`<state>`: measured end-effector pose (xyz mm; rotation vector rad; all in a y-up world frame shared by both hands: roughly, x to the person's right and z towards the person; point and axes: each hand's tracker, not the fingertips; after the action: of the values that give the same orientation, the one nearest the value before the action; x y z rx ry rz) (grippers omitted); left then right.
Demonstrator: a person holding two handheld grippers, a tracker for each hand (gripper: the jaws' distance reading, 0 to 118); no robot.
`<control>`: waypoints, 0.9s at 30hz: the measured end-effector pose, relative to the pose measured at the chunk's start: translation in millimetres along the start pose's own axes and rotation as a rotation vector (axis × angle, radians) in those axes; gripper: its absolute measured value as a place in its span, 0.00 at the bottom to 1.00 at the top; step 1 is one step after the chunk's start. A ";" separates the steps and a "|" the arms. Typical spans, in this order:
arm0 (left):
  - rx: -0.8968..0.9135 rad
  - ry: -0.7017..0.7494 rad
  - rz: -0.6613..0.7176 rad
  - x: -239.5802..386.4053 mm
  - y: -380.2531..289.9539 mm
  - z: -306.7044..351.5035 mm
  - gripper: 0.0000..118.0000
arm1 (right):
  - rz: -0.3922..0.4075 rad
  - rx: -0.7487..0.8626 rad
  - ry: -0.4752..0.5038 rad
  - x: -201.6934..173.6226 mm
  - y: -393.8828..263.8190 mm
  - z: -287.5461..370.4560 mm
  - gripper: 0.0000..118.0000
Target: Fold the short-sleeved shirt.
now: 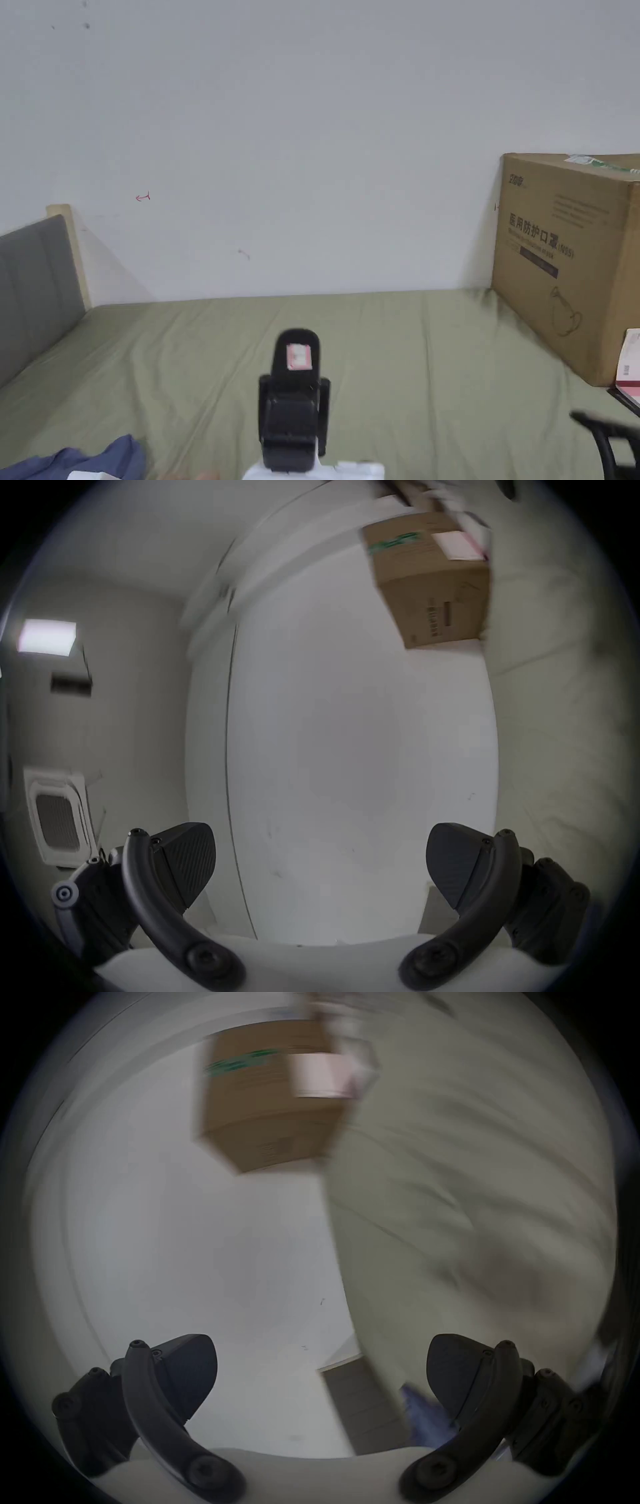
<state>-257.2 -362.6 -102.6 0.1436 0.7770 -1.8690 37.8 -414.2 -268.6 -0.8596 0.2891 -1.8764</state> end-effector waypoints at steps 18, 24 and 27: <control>-0.681 -0.246 1.730 -69.6 -88.0 -49.1 1.00 | 2.083 0.573 0.006 -76.1 -149.0 13.3 1.00; -0.655 -0.271 1.690 -66.1 -87.4 -43.9 1.00 | 2.065 0.417 0.050 -66.4 -149.0 11.6 1.00; -0.650 -0.275 1.675 -66.5 -85.0 -41.5 1.00 | 2.013 0.418 0.043 -69.0 -146.7 12.3 1.00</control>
<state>-312.2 -266.9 -68.1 0.0632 0.6385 -0.0253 -40.1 -284.3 -209.6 0.0368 0.4725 -0.0121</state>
